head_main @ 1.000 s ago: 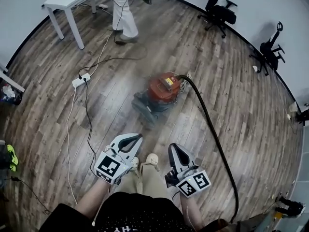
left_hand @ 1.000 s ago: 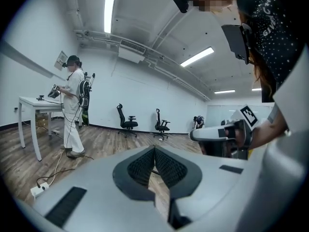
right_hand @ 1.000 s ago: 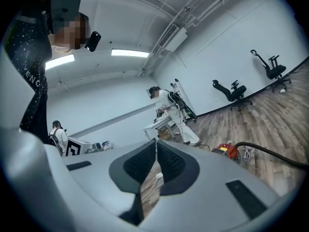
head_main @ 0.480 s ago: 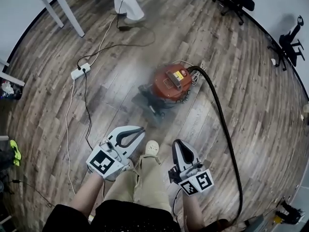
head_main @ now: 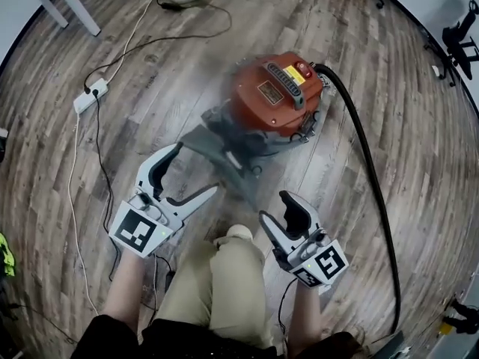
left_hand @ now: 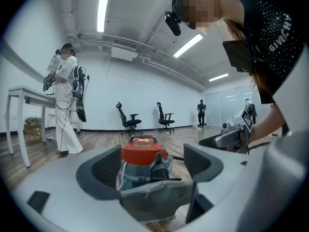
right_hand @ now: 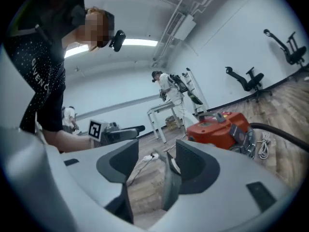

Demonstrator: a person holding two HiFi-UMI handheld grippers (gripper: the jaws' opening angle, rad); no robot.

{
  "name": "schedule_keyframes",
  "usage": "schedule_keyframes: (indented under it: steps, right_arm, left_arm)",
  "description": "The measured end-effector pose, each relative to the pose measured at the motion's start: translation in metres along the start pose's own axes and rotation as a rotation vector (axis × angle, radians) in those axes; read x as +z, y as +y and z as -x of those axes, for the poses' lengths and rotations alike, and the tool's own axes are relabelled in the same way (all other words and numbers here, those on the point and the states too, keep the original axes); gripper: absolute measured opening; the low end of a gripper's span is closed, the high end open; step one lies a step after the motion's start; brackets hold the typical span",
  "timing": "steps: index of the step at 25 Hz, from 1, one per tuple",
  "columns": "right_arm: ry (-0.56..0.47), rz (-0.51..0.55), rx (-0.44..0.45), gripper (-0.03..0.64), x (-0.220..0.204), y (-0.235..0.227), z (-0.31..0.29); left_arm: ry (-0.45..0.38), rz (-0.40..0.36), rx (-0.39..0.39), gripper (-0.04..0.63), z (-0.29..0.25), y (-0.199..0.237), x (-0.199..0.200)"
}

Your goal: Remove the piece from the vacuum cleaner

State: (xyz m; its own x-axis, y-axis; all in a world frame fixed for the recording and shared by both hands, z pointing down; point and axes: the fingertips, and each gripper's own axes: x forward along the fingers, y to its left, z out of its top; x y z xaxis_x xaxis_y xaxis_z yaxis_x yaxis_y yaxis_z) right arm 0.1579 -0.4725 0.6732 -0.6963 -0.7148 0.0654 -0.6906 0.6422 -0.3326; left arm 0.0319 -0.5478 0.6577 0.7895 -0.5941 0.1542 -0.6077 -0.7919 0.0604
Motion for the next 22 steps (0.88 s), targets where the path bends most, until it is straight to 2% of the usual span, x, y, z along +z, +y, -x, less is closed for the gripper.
schedule_keyframes:
  steps: [3,7,9,12,16,17,19,20,21,22]
  right_arm:
    - [0.063,0.077,0.071,0.238,-0.061,-0.018,-0.008]
    - [0.010,0.097,0.108,0.239,-0.103,-0.028,-0.006]
    - [-0.006,0.125,0.104,0.238,-0.116,-0.031,-0.003]
    - [-0.047,0.141,0.082,0.238,-0.121,-0.032,-0.003]
    - [0.037,0.228,0.043,0.238,-0.130,-0.025,-0.016]
    - [0.031,0.213,0.042,0.238,-0.129,-0.023,-0.015]
    - [0.021,0.186,0.001,0.236,-0.130,-0.031,-0.010]
    - [0.038,0.206,-0.034,0.236,-0.134,-0.036,-0.009]
    - [0.064,0.242,-0.064,0.213,-0.139,-0.040,-0.008]
    - [0.084,0.273,-0.088,0.100,-0.142,-0.043,-0.008]
  left_arm:
    - [0.019,-0.059,0.005,0.423,-0.010,0.023,-0.051]
    - [-0.027,-0.159,0.015,0.430,-0.009,0.065,-0.090]
    - [-0.020,-0.205,-0.019,0.428,-0.012,0.074,-0.102]
    - [0.033,-0.280,-0.091,0.426,-0.025,0.068,-0.116]
    - [0.088,-0.351,-0.102,0.423,-0.038,0.061,-0.128]
    - [0.090,-0.351,-0.084,0.395,-0.039,0.061,-0.130]
    - [0.078,-0.323,-0.019,0.211,-0.034,0.068,-0.132]
    - [0.072,-0.299,0.001,0.150,-0.031,0.071,-0.133]
    - [0.071,-0.276,0.007,0.122,-0.027,0.072,-0.135]
    - [0.073,-0.255,0.007,0.091,-0.025,0.071,-0.137]
